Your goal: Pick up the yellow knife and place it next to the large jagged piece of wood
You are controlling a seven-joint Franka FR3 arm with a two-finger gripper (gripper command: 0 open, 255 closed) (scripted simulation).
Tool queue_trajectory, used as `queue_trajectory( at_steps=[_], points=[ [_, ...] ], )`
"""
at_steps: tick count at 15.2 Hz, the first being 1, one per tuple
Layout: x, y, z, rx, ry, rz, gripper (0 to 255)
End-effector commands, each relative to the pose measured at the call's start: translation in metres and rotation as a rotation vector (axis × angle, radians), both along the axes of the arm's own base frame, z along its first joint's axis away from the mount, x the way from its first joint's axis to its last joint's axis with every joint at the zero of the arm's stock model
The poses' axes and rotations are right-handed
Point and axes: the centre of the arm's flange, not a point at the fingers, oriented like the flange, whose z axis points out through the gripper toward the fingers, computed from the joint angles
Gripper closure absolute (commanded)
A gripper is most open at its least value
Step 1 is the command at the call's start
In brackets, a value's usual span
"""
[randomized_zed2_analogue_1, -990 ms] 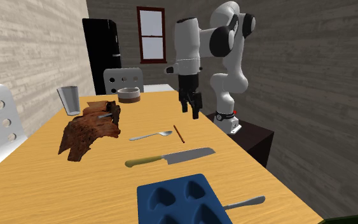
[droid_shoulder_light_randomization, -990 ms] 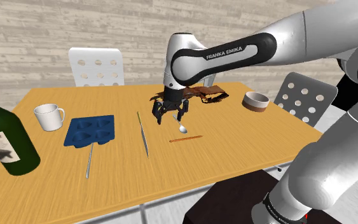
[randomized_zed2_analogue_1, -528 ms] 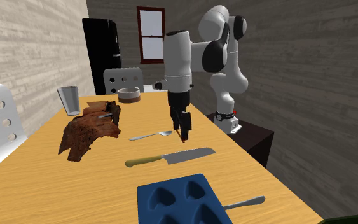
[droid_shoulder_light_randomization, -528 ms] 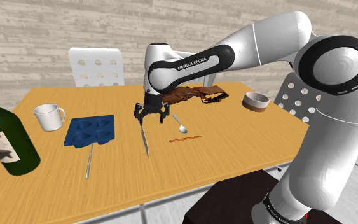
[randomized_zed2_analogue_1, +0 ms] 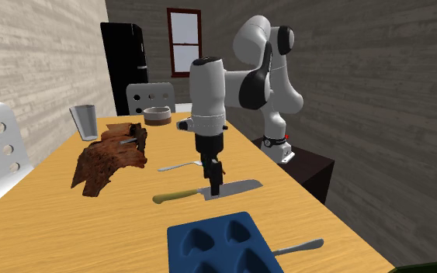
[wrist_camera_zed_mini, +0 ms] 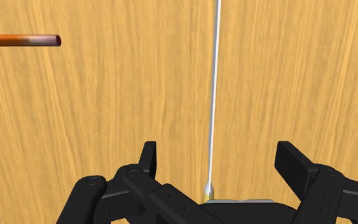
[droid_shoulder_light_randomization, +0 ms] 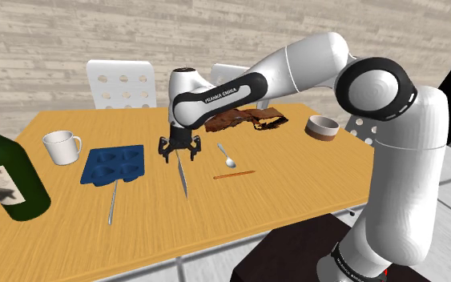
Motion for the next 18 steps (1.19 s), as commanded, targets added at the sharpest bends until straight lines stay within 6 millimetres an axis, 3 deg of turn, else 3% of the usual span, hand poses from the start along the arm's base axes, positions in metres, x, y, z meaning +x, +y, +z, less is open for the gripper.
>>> queue_trajectory(
  at_steps=[1,4,11,12,18],
  points=[
    [0.002,0.002,-0.01,0.0,0.0,-0.001,0],
    [0.002,0.002,-0.024,0.0,0.0,-0.001,0],
    [0.002,0.002,-0.024,0.0,0.0,-0.001,0],
    [0.002,0.002,-0.024,0.0,0.0,-0.001,255],
    [0.002,0.002,-0.024,0.0,0.0,-0.001,255]
  ],
)
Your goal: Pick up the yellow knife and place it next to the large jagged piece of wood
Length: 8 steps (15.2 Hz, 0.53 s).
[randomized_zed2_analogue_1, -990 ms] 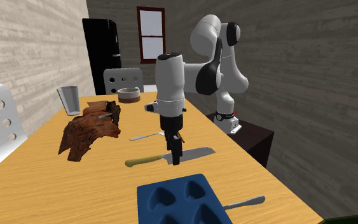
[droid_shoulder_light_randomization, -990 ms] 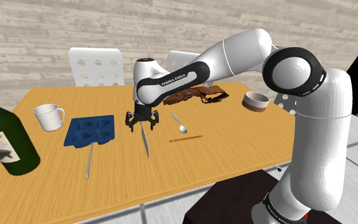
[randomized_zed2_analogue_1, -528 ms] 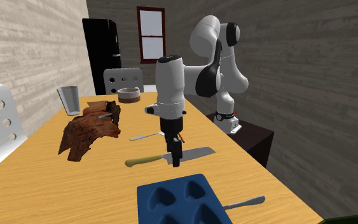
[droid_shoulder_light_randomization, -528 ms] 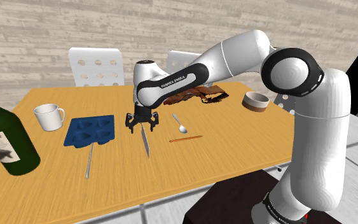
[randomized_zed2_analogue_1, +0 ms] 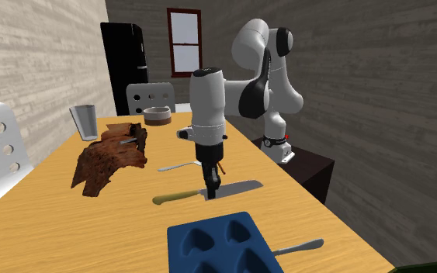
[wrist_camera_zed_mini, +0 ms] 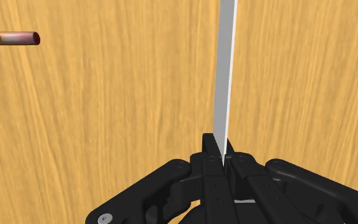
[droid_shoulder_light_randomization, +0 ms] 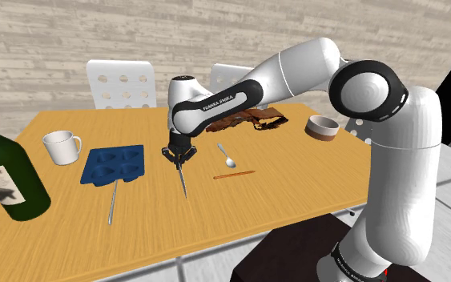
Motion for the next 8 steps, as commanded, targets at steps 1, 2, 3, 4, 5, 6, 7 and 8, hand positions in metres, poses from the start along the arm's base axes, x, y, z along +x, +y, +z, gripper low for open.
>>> queue_trajectory(
  at_steps=[1,2,3,4,5,6,7,8],
  points=[
    [0.0,0.0,0.0,0.0,0.0,0.0,255],
    [0.0,0.0,0.0,0.0,0.0,0.0,255],
    [0.0,0.0,0.0,0.0,0.0,0.0,255],
    [0.0,0.0,0.005,0.0,0.0,0.0,255],
    [0.0,0.0,0.011,0.0,0.0,0.0,255],
    [0.0,0.0,0.016,0.0,0.0,0.0,255],
    [0.0,0.0,0.021,0.0,0.0,0.0,255],
    [0.0,0.0,0.026,0.0,0.0,0.0,255]
  ],
)
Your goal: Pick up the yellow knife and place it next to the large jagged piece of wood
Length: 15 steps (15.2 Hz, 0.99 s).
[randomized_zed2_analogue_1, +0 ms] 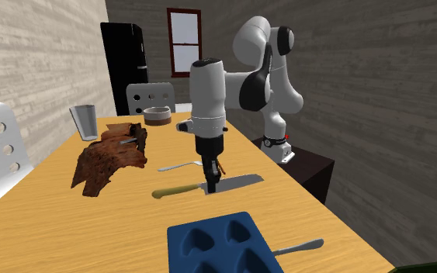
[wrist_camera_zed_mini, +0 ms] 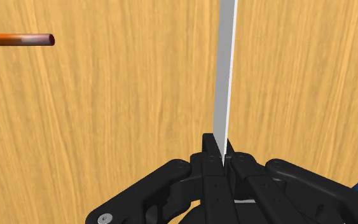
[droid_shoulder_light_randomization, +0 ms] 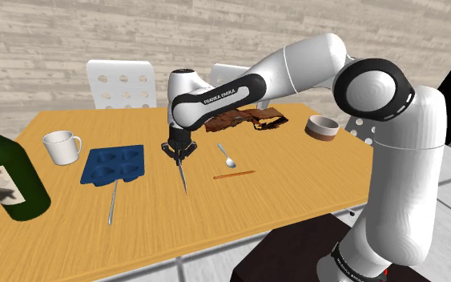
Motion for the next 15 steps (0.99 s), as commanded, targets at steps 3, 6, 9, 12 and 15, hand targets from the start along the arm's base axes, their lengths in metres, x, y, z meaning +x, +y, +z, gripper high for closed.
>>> queue_trajectory(
  at_steps=[3,6,9,12,15],
  points=[
    [0.0,0.0,0.021,0.0,0.0,0.0,255],
    [0.0,0.0,0.037,0.0,0.0,0.0,255],
    [0.0,0.0,0.053,0.0,0.0,0.0,255],
    [0.0,0.0,0.069,0.0,0.0,0.0,255],
    [0.0,0.0,0.085,0.0,0.0,0.0,255]
  ],
)
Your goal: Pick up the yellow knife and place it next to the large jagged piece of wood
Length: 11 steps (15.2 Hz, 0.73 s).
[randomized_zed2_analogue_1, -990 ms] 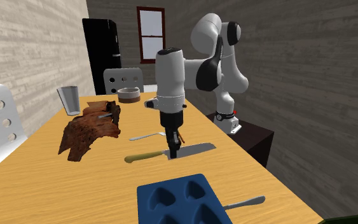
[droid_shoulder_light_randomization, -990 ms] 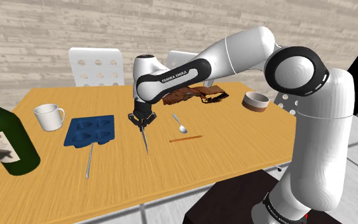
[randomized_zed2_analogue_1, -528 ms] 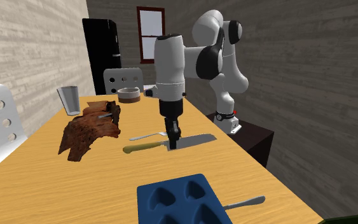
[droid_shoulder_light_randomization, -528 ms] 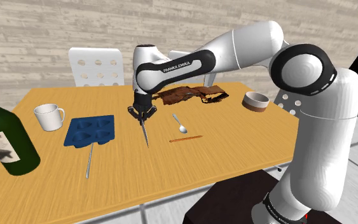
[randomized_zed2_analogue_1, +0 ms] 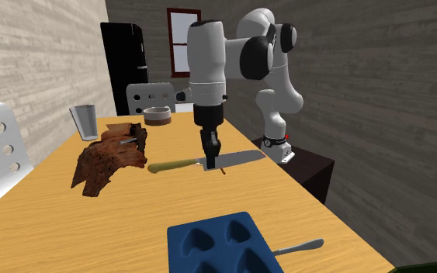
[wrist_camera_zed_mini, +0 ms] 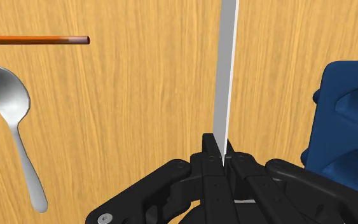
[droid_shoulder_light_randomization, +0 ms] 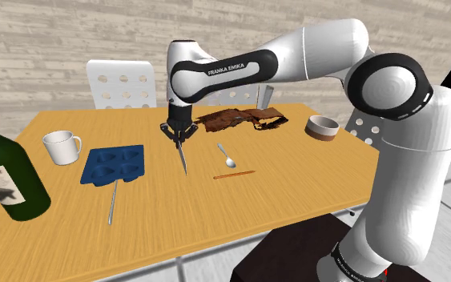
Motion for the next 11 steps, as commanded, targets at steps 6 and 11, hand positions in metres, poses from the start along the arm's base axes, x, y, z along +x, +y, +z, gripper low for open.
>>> queue_trajectory(
  at_steps=[6,11],
  points=[
    [0.0,0.0,0.037,0.0,0.0,0.0,255],
    [0.0,0.0,0.063,0.0,0.0,0.0,255]
  ],
)
